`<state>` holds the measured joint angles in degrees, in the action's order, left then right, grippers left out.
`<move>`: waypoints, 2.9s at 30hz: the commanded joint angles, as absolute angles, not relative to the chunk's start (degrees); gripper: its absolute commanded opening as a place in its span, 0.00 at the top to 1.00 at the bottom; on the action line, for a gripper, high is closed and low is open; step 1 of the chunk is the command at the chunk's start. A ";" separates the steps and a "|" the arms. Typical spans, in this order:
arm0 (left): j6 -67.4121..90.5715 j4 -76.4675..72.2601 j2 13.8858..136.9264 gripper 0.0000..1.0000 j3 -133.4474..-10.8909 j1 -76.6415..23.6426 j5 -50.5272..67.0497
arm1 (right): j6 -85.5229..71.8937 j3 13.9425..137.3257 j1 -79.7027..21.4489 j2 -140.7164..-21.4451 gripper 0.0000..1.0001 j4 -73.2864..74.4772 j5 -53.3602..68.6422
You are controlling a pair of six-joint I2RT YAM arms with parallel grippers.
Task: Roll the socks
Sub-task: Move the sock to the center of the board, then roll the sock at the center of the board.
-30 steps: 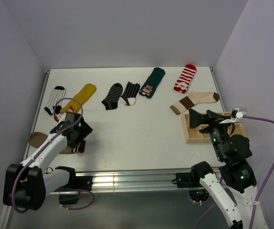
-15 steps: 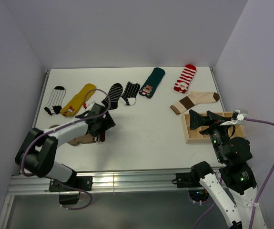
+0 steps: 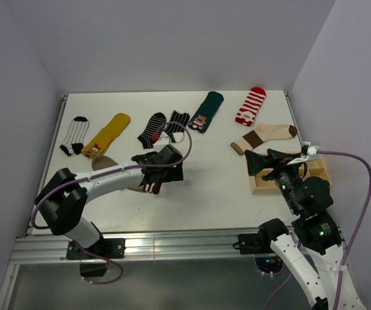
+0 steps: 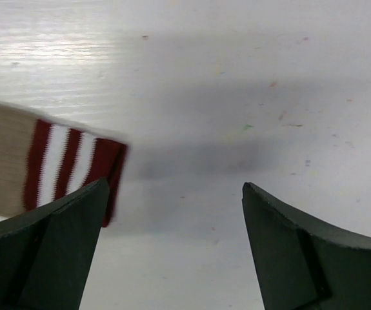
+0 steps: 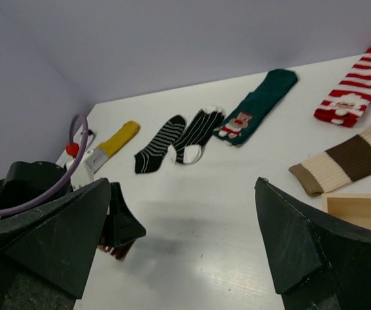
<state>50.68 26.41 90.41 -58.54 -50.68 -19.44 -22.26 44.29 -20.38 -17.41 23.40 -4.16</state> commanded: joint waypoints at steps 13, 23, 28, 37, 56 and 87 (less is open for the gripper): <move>41.48 13.80 91.75 0.19 -49.04 -48.16 -16.18 | -23.73 40.08 -20.74 -22.24 0.02 18.54 5.98; 42.80 13.44 93.79 0.27 -54.13 -55.63 -17.39 | -23.55 38.76 -20.74 -20.66 0.02 18.81 4.04; 40.17 15.82 89.04 0.34 -54.93 -58.00 -24.24 | -23.74 37.88 -20.65 -20.39 0.03 18.81 3.07; 35.34 19.61 93.16 0.40 -56.34 -61.43 -29.36 | -22.76 36.48 -20.65 -19.42 0.03 17.49 3.78; 33.92 19.42 100.28 0.47 -56.25 -62.22 -27.51 | -22.67 34.45 -20.74 -18.99 0.04 17.58 3.16; 48.77 1.07 91.94 1.00 -47.30 -53.45 -3.26 | -39.45 33.75 -28.55 -46.92 0.15 11.17 4.58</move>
<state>43.90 7.97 95.50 -50.37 -55.83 -10.68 -33.30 34.09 -25.45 -42.98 16.49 6.50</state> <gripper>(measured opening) 0.031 0.851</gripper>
